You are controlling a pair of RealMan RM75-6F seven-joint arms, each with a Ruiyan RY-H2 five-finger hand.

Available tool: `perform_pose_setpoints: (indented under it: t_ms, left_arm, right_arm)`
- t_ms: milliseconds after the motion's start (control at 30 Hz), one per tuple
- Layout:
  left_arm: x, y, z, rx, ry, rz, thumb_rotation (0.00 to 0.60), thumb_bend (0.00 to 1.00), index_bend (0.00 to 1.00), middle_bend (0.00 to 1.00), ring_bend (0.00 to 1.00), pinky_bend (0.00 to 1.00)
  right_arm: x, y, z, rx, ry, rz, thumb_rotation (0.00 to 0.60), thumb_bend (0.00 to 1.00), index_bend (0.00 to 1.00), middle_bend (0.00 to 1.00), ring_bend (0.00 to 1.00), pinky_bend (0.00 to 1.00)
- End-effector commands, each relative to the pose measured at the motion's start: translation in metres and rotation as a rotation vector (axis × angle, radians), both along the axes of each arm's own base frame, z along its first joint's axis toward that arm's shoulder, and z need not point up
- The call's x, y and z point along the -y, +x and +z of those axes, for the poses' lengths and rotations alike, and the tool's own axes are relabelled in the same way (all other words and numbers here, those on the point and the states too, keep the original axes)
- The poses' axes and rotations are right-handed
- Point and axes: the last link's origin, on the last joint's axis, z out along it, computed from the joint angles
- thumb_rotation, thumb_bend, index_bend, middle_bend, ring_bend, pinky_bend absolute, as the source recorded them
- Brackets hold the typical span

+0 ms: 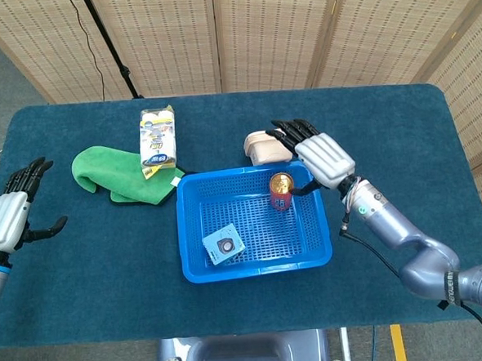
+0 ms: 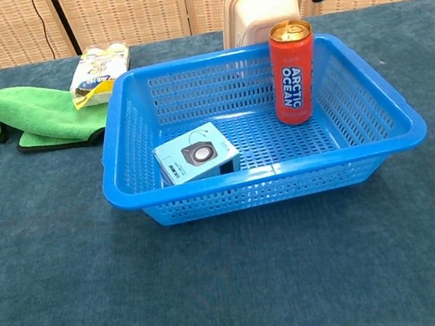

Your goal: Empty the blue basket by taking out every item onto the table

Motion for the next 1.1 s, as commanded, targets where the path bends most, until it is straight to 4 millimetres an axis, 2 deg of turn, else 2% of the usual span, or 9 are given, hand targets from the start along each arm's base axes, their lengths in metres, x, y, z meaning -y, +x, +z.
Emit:
perform_pose_setpoints:
  t_ms: [33, 233, 400, 733, 933, 1100]
  left_arm:
    - [0.000, 0.000, 0.000, 0.000, 0.003, 0.002, 0.600, 0.27, 0.00, 0.00, 0.00, 0.00]
    - [0.000, 0.000, -0.001, -0.001, -0.001, 0.001, 0.600, 0.27, 0.00, 0.00, 0.00, 0.00]
    - [-0.001, -0.001, 0.001, 0.004, 0.007, 0.008, 0.600, 0.27, 0.00, 0.00, 0.00, 0.00]
    - [-0.002, -0.001, 0.001, 0.005, 0.000, 0.008, 0.600, 0.27, 0.00, 0.00, 0.00, 0.00]
    - [-0.002, -0.002, 0.002, 0.011, 0.007, 0.013, 0.600, 0.27, 0.00, 0.00, 0.00, 0.00]
    - [-0.003, -0.003, 0.003, 0.013, 0.008, 0.017, 0.600, 0.27, 0.00, 0.00, 0.00, 0.00]
  right_arm:
    - [-0.011, -0.020, -0.014, 0.002, -0.005, 0.009, 0.600, 0.00, 0.01, 0.00, 0.00, 0.00]
    - [-0.009, -0.032, -0.036, -0.002, 0.008, 0.008, 0.600, 0.00, 0.07, 0.01, 0.00, 0.02]
    - [-0.010, -0.034, -0.053, -0.008, -0.006, 0.033, 0.600, 0.00, 0.15, 0.08, 0.03, 0.09]
    - [-0.011, -0.039, -0.071, -0.015, -0.040, 0.043, 0.600, 0.00, 0.19, 0.15, 0.12, 0.17]
    - [-0.007, -0.042, -0.080, -0.013, -0.061, 0.038, 0.600, 0.00, 0.24, 0.21, 0.20, 0.29]
    - [-0.006, -0.043, -0.082, 0.019, -0.065, 0.034, 0.600, 0.13, 0.32, 0.31, 0.30, 0.39]
